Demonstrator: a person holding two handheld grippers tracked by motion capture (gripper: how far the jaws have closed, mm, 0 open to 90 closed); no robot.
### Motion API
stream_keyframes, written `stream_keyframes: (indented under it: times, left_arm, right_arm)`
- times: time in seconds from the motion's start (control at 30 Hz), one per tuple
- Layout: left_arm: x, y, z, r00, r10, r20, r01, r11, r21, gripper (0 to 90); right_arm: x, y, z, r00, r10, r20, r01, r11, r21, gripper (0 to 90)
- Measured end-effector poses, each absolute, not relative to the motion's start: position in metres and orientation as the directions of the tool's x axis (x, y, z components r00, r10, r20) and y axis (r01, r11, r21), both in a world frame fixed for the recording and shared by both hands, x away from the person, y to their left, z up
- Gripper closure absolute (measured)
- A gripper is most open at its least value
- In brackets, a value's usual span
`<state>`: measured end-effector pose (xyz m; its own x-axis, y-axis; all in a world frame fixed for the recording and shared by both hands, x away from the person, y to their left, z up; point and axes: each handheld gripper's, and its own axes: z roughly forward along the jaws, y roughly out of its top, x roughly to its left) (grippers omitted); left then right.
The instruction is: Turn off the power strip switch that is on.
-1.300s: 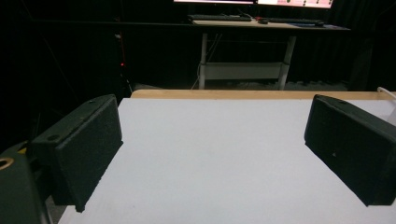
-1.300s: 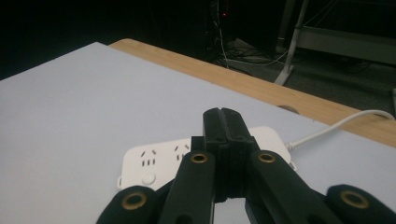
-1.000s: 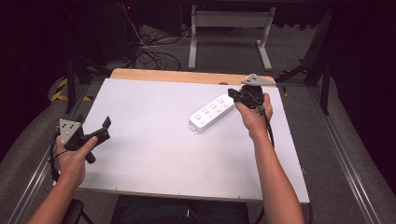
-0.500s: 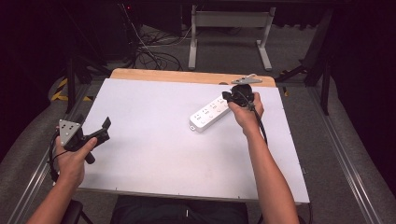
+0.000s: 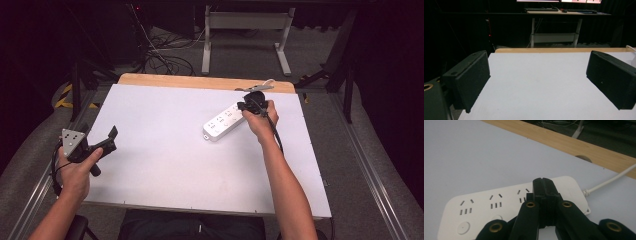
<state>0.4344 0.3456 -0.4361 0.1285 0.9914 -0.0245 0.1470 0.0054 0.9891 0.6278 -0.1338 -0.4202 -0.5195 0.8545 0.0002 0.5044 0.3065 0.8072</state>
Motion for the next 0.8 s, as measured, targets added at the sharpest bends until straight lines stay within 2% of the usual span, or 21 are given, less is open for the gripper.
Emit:
stream_keyframes:
  times: [0.8]
  left_arm:
    - [0.436, 0.345, -0.437, 0.126, 0.992, -0.019, 0.154, -0.001, 0.988, 5.5]
  right_arm:
    - [0.654, -0.144, -0.449, -0.473, 0.881, -0.013, 0.577, 0.321, 0.752, 90.0]
